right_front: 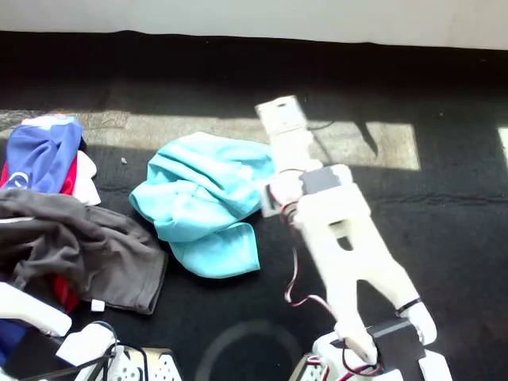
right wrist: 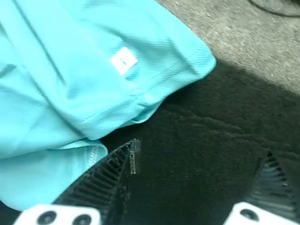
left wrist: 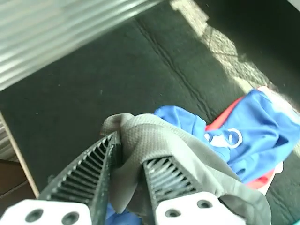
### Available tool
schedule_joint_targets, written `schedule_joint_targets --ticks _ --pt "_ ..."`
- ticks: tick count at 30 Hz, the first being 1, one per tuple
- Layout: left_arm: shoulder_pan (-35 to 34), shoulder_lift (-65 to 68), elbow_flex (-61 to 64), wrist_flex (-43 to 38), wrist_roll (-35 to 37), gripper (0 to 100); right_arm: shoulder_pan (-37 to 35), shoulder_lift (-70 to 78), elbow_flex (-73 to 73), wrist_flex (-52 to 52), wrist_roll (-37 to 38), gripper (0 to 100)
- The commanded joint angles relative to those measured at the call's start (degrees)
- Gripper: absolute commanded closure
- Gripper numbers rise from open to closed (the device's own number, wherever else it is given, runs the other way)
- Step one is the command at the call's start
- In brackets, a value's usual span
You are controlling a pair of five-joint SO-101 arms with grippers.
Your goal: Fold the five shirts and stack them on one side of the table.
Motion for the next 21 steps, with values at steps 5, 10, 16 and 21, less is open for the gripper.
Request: schedule_joint_targets --ticks 5,10,16,21 --pt "-4.53 -1.36 -2.95 -6.86 -0.26 99 -8.13 1.45 0.84 -9.54 -0.18 62.8" --pt "-4.18 -1.36 7.78 -7.38 -0.62 91 -8.57 13.05 0.04 -16.57 0.00 62.8" --pt "-4.18 -1.80 18.77 -7.03 -0.62 70 -5.14 27.03 -9.54 -16.84 0.09 63.2" --pt "-4.00 -2.33 18.68 -6.95 -0.35 72 -0.66 31.78 -18.77 -9.89 0.09 90.7"
